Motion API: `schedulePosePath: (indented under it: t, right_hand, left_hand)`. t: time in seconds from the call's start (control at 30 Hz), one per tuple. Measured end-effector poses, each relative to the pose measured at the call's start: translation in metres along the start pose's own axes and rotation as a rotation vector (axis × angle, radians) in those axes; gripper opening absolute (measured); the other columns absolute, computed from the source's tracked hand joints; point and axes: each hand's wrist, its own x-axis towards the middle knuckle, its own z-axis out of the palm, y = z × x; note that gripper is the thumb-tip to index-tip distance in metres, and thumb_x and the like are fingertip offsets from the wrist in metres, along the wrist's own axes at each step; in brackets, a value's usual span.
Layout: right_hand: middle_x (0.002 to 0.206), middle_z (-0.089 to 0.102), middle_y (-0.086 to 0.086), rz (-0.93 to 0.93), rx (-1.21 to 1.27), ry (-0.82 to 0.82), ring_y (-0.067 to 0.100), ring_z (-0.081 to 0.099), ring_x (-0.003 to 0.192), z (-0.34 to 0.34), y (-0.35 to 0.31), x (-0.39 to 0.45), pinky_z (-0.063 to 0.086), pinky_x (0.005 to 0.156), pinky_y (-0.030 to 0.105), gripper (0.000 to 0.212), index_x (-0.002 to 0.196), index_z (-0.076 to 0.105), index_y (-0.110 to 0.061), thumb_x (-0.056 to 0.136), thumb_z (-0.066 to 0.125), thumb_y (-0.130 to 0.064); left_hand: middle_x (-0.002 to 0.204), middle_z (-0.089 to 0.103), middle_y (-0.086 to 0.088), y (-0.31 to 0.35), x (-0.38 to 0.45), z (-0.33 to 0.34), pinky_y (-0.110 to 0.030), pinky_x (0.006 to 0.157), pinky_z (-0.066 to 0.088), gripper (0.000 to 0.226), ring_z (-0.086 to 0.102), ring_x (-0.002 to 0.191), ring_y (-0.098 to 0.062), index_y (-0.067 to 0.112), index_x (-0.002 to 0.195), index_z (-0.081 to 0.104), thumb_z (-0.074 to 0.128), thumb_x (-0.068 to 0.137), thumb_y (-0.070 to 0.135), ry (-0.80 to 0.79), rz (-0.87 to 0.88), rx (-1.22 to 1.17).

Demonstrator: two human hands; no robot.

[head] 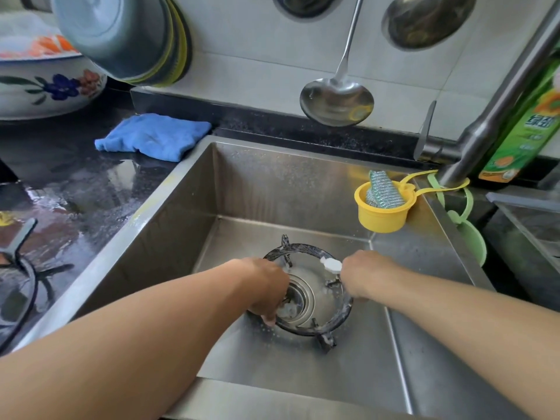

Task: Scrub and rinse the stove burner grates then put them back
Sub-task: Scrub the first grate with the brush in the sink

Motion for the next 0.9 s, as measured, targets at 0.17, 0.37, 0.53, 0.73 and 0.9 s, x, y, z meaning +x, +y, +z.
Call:
schedulePosePath:
  t: [0.17, 0.37, 0.53, 0.73, 0.9]
  right_hand:
    - [0.13, 0.062, 0.017, -0.157, 0.038, -0.079, 0.034, 0.064, 0.111, -0.006, -0.005, -0.007, 0.053, 0.088, 0.038, 0.039, 0.133, 0.058, 0.0, 0.095, 0.052, -0.006]
    - [0.138, 0.054, 0.028, -0.024, 0.184, -0.097, 0.029, 0.05, 0.096, -0.024, 0.029, -0.024, 0.039, 0.079, 0.034, 0.05, 0.144, 0.036, 0.013, 0.095, 0.047, 0.008]
    - [0.145, 0.048, 0.029, -0.082, 0.019, -0.243, 0.04, 0.055, 0.125, -0.015, 0.03, -0.028, 0.042, 0.083, 0.038, 0.055, 0.144, 0.034, 0.018, 0.092, 0.05, 0.012]
    - [0.138, 0.054, 0.029, -0.063, 0.162, -0.187, 0.035, 0.061, 0.117, -0.013, 0.029, -0.025, 0.043, 0.081, 0.037, 0.064, 0.15, 0.021, 0.014, 0.093, 0.05, 0.009]
    - [0.098, 0.062, 0.039, -0.08, 0.247, -0.337, 0.036, 0.054, 0.065, -0.017, 0.018, -0.033, 0.042, 0.065, 0.038, 0.053, 0.136, 0.04, 0.017, 0.085, 0.051, 0.021]
  left_hand:
    - [0.129, 0.064, -0.007, 0.001, -0.002, -0.002, -0.036, 0.091, 0.051, 0.054, 0.062, 0.116, -0.029, 0.016, 0.131, 0.067, 0.074, 0.088, 0.049, -0.007, 0.006, 0.008]
    - [0.123, 0.07, -0.003, 0.0, 0.0, 0.0, -0.031, 0.08, 0.046, 0.05, 0.065, 0.112, -0.027, 0.017, 0.126, 0.07, 0.077, 0.086, 0.047, -0.007, -0.009, -0.013]
    - [0.122, 0.07, -0.003, 0.0, 0.001, 0.001, -0.032, 0.084, 0.05, 0.05, 0.065, 0.111, -0.027, 0.017, 0.125, 0.07, 0.077, 0.086, 0.048, -0.013, -0.013, -0.01]
    - [0.125, 0.067, -0.004, 0.001, -0.001, 0.0, -0.031, 0.08, 0.045, 0.051, 0.063, 0.113, -0.027, 0.017, 0.128, 0.069, 0.075, 0.088, 0.047, -0.008, -0.019, -0.024]
    - [0.125, 0.067, -0.004, 0.002, -0.002, -0.001, -0.034, 0.086, 0.05, 0.05, 0.063, 0.113, -0.027, 0.017, 0.127, 0.069, 0.075, 0.088, 0.048, -0.022, -0.016, -0.006]
